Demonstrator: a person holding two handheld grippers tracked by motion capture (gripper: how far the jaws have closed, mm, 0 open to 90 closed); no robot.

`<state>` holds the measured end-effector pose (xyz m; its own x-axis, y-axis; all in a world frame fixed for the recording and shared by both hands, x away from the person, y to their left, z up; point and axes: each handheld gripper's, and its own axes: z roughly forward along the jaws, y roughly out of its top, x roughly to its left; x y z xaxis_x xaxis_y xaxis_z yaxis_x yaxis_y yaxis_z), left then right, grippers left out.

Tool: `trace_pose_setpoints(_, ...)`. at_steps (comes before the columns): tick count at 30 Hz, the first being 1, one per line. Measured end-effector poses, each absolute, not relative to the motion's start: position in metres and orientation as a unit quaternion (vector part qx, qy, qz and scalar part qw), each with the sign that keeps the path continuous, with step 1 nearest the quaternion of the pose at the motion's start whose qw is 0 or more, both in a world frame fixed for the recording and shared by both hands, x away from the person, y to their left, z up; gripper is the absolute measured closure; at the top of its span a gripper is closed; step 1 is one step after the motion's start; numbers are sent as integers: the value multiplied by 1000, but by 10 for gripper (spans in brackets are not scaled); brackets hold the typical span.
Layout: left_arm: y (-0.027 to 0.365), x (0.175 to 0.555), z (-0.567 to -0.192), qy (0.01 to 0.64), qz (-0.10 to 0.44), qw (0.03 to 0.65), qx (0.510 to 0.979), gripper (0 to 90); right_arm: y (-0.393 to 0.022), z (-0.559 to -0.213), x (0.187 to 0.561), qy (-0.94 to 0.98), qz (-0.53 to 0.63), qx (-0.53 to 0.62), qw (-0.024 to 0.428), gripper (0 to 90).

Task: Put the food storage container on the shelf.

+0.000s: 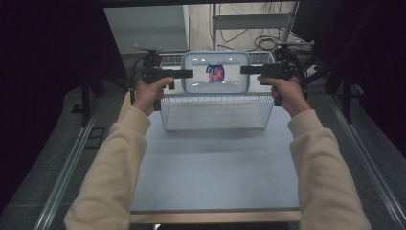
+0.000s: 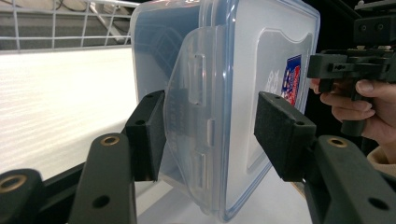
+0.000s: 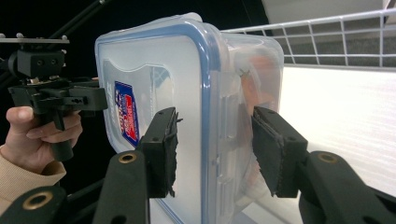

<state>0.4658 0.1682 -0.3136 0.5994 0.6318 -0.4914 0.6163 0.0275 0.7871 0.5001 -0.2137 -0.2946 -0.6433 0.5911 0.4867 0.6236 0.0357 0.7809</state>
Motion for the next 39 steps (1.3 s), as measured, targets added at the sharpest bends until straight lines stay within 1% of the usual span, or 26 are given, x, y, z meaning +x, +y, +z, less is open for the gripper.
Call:
trace_pose_setpoints(2,170,470,-317,449,-3,559,697,452,-214,-295,502,-714,-556,-425,16,525)
trace_pose_setpoints(5,169,474,-316,453,-2,556,697,449,-213,-294,507,-711,-554,-431,16,518)
trace_pose_setpoints(12,164,493,-316,481,-12,551,682,399,-211,-297,520,-694,-552,-461,22,504)
trace_pose_setpoints(16,163,505,-319,494,-31,552,671,368,-210,-301,526,-684,-550,-479,20,487)
trace_pose_setpoints(18,164,511,-323,498,-45,549,669,341,-208,-303,528,-685,-543,-486,18,469)
trace_pose_setpoints(21,166,520,-331,508,-69,550,659,298,-202,-303,527,-691,-530,-491,-4,467)
trace_pose_setpoints(24,162,525,-335,515,-76,546,657,225,-199,-305,527,-688,-525,-500,-10,465)
trace_pose_setpoints(27,158,524,-333,516,-60,541,661,190,-199,-306,525,-687,-527,-501,-18,462)
trace_pose_setpoints(28,155,522,-331,518,-45,534,667,160,-199,-306,523,-687,-528,-499,-26,436)
trace_pose_setpoints(30,154,518,-328,524,-26,534,663,149,-201,-304,519,-685,-534,-495,-40,425)
trace_pose_setpoints(32,154,514,-324,524,-18,536,662,140,-202,-302,516,-685,-537,-490,-47,411)
trace_pose_setpoints(34,156,503,-316,517,2,542,663,132,-206,-298,509,-685,-545,-479,-59,390)
trace_pose_setpoints(35,160,491,-310,507,17,548,665,132,-211,-295,498,-692,-550,-463,-66,378)
trace_pose_setpoints(36,160,491,-310,507,17,548,665,134,-213,-295,493,-695,-552,-456,-67,371)
trace_pose_setpoints(37,162,472,-304,488,35,547,679,133,-216,-294,486,-698,-556,-446,-68,362)
trace_pose_setpoints(38,162,472,-304,488,35,547,679,134,-216,-294,486,-698,-556,-446,-68,362)
trace_pose_setpoints(39,163,461,-303,480,45,547,684,134,-219,-295,478,-702,-558,-437,-69,355)
